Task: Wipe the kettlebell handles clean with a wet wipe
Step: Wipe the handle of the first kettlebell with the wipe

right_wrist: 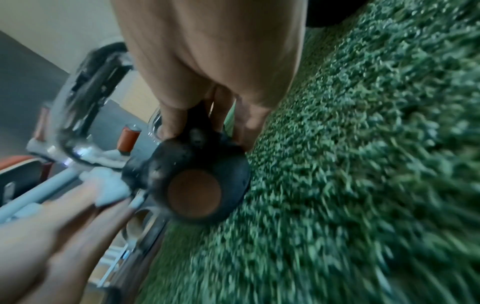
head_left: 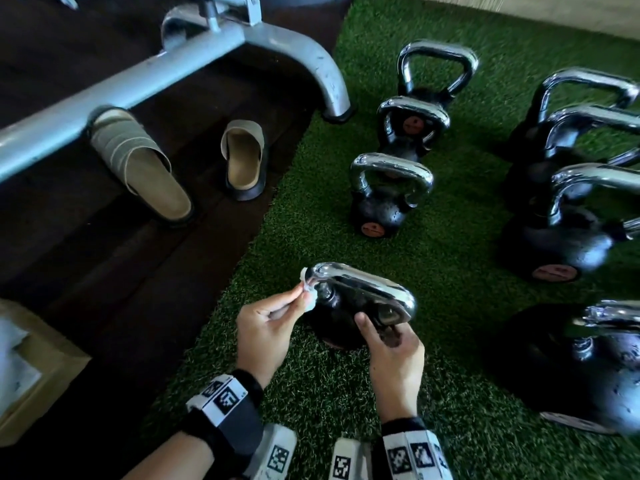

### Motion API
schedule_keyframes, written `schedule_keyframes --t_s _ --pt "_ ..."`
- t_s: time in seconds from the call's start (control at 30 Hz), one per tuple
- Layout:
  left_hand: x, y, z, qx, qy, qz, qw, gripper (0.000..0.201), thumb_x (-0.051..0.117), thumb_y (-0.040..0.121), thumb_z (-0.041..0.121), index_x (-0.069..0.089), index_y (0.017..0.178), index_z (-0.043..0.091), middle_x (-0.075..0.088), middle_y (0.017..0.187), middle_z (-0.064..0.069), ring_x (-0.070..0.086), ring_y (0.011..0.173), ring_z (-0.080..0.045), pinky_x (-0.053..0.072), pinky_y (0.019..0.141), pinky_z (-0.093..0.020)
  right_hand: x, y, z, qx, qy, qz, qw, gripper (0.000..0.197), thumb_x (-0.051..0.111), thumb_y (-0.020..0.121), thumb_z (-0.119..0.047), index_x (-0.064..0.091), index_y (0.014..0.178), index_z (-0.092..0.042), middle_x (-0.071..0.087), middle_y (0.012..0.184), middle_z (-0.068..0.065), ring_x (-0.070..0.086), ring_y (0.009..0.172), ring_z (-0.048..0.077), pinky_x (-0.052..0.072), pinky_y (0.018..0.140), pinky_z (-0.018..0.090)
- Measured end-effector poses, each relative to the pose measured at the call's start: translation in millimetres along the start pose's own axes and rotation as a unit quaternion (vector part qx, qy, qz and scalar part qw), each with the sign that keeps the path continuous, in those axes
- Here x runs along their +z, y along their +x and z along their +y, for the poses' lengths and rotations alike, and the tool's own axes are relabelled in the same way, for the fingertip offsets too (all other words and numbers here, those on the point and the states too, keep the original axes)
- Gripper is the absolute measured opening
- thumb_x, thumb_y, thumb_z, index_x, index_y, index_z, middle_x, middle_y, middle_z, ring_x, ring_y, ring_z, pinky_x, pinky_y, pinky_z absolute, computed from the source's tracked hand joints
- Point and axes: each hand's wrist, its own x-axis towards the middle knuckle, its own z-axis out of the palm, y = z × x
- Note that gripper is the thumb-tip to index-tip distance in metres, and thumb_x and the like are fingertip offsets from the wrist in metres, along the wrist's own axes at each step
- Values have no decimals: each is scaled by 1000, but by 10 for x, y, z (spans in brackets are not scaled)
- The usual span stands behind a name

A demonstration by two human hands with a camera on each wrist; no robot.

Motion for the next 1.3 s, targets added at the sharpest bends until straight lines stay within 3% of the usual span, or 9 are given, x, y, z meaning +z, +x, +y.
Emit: schedule_keyframes --t_s 0.17,0.3,0.37,0.47,0.57,0.67,0.77,0.93,1.3 --pt "159 428 141 -12 28 -37 999 24 80 86 7 77 110 6 80 94 7 78 89 -8 59 83 -19 180 -318 26 -66 -51 93 992 41 78 77 -56 76 93 -18 71 98 -12 66 88 -4 54 74 20" --pt "207 603 170 -78 22 -80 994 37 80 88 11 73 124 11 80 102 4 76 97 -7 58 89 -20 55 -308 38 -146 -36 70 986 19 64 79 -25 78 92 -25 69 101 -15 66 94 0 58 76 28" --pt "181 624 194 -89 42 -115 989 37 80 88 14 73 124 14 79 106 6 75 101 -5 57 93 -21 -85 -26 52 -125 -4 13 992 17 67 87 -16 77 94 -27 72 107 -12 70 96 6 62 78 40" --pt "194 605 270 -80 123 -137 980 29 82 88 26 79 116 18 80 104 8 75 97 -1 58 93 -25 -239 436 -142 -38 69 -187 979 47 79 86 -21 67 131 -25 73 118 -9 71 107 4 57 89 29" --pt "269 613 300 -102 143 -109 978 30 84 84 35 81 110 20 80 102 7 74 96 -1 59 94 -27 -221 670 -474 -63 -69 -306 947 23 84 82 -18 78 91 -38 76 80 -19 68 74 -7 49 69 15" --pt "320 624 320 -111 88 -77 987 32 86 81 38 82 106 19 81 102 4 76 101 -10 59 98 -39 -178 848 -632 -33 -148 -349 925 35 86 80 -14 75 62 -42 73 63 -13 61 57 -1 45 55 14" --pt "360 577 417 -93 1 -69 993 37 83 84 29 78 114 8 79 111 -2 74 109 -16 57 100 -42 -161 927 -770 -6 -195 -373 907 30 84 83 -14 74 61 -32 72 61 -12 61 53 -2 45 50 12" --pt "452 518 590 -218 -189 -23 957 28 72 91 6 73 117 -3 78 111 -15 72 111 -29 61 91 -33 -88 942 -841 5 -235 -377 896 23 80 87 -13 74 69 -26 70 59 -10 61 51 0 48 49 14" --pt "434 364 753 -189 -153 -39 969 34 82 72 22 78 102 8 80 96 -12 77 87 -22 63 84 -34 -142 934 -1002 -55 -345 -397 849 39 76 90 -16 61 57 -31 60 55 -11 53 40 -10 40 43 8"
